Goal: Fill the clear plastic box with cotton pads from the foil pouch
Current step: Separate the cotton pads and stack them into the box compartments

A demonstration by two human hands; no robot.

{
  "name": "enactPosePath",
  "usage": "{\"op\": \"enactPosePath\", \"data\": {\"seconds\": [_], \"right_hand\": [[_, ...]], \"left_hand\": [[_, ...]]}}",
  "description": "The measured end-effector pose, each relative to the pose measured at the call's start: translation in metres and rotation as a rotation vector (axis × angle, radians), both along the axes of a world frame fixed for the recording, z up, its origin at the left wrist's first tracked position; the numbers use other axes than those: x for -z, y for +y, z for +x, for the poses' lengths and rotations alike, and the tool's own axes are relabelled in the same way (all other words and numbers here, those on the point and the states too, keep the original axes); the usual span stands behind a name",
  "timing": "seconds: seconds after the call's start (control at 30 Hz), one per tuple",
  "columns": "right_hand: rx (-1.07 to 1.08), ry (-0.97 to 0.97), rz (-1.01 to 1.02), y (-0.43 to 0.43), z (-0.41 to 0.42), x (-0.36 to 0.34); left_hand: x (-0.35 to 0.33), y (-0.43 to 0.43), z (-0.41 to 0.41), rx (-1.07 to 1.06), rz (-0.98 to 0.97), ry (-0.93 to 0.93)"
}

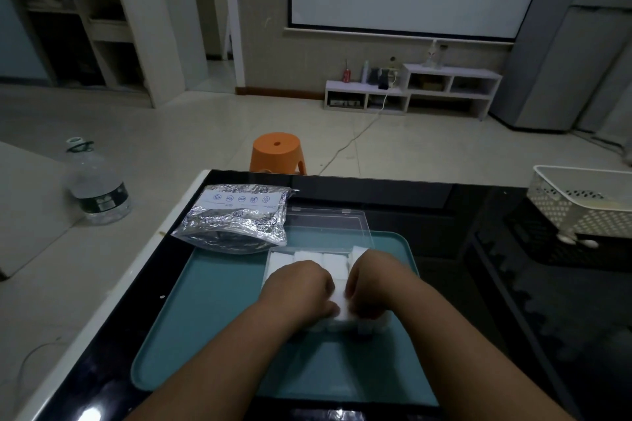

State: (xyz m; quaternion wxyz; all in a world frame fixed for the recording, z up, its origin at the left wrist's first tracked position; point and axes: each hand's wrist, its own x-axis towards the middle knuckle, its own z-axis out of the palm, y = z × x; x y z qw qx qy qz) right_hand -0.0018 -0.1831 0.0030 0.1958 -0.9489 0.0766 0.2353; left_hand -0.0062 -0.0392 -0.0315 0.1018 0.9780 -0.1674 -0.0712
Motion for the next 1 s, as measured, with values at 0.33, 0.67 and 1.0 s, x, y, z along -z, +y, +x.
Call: {"op": "enactPosePath", "data": {"seconds": [0.33, 0.67, 1.0], "right_hand": [[-0.130, 0.058, -0.051, -0.004, 0.005, -0.002], [-0.091, -0.029, -0.020, -0.007, 0.006, -0.006], [0.145, -0.316, 0.063, -0.023, 0.020, 0.020]], "left_hand": [[-0.003, 0.005, 0.004, -0.004, -0.109, 0.110], [-0.008, 0.015, 0.008, -0.078, -0.389, 0.199], [-0.005, 0.044, 0.028, -0.181, -0.200, -0.099]]}}
